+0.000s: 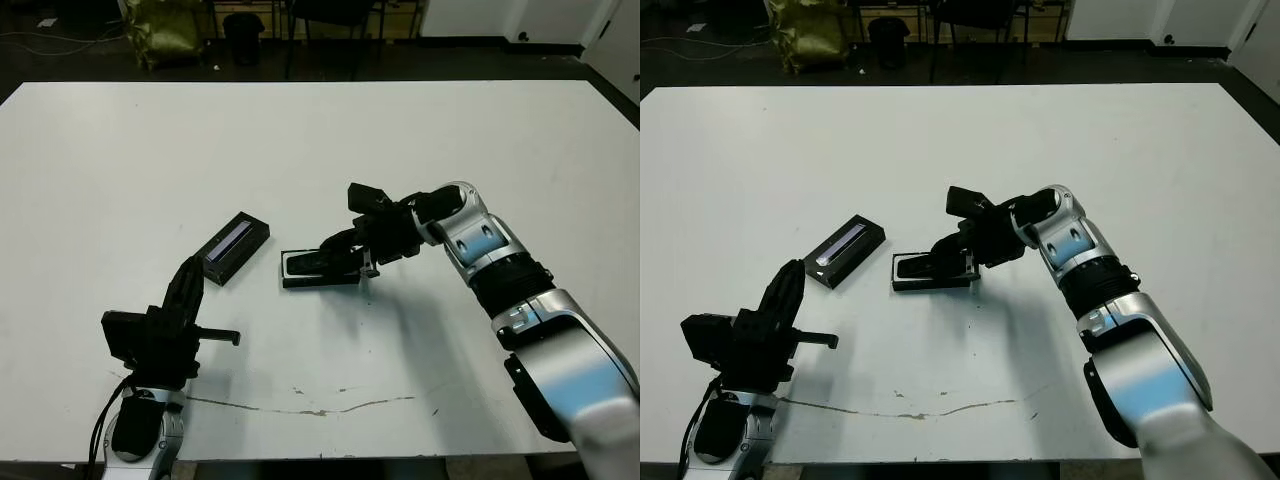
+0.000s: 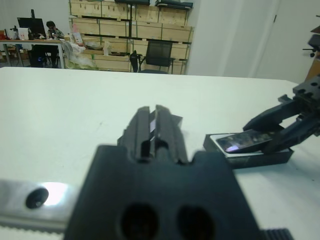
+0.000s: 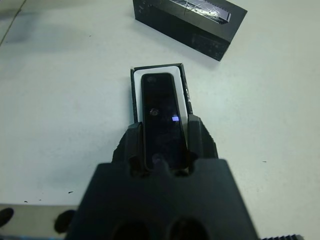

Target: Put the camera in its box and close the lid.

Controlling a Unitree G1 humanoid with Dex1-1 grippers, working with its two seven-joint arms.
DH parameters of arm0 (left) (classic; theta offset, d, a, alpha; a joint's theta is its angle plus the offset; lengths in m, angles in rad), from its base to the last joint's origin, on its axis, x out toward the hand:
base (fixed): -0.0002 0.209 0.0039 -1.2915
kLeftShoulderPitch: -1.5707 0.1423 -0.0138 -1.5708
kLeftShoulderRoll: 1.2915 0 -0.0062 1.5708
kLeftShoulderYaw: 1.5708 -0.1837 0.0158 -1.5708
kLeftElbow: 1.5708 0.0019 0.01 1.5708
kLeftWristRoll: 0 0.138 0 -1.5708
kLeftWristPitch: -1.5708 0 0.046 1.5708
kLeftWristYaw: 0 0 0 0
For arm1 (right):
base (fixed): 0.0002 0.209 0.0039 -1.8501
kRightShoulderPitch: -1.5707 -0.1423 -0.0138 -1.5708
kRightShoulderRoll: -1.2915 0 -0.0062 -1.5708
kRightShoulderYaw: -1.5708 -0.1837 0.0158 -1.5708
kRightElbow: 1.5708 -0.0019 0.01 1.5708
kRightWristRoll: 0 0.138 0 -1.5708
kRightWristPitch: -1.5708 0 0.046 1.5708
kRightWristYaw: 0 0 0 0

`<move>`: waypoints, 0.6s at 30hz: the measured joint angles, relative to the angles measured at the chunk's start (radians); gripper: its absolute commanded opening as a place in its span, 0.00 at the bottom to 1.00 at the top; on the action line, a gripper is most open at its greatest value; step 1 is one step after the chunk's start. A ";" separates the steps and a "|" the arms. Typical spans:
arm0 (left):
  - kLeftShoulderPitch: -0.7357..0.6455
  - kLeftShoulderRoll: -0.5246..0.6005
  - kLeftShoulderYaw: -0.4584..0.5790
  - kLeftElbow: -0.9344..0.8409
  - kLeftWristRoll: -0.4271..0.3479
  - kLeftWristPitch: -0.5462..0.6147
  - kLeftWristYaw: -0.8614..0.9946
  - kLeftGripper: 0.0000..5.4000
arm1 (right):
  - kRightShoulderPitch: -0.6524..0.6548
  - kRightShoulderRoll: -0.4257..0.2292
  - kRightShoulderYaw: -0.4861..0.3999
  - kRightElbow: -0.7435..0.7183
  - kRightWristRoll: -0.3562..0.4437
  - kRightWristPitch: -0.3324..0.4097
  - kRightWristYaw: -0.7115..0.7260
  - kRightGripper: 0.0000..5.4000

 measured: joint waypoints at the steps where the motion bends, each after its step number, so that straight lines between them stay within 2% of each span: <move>1: 0.000 0.000 0.000 0.001 -0.001 0.000 -0.002 0.00 | 0.005 0.000 0.000 -0.009 -0.001 0.000 -0.009 0.11; 4: 0.000 0.000 0.000 0.003 -0.001 0.000 -0.004 0.00 | 0.029 0.000 -0.007 -0.037 0.000 0.003 -0.035 0.11; 8: 0.000 -0.001 0.000 0.003 -0.003 0.000 -0.006 0.00 | 0.043 0.002 -0.024 -0.072 0.013 0.076 -0.059 0.12; 13: 0.000 -0.002 -0.001 0.003 -0.003 0.000 -0.006 0.00 | 0.044 0.002 -0.032 -0.068 0.023 0.100 -0.064 0.32; 18: 0.001 -0.002 0.000 0.002 -0.001 0.002 -0.005 0.00 | 0.028 0.002 -0.034 -0.043 0.025 0.060 -0.070 0.52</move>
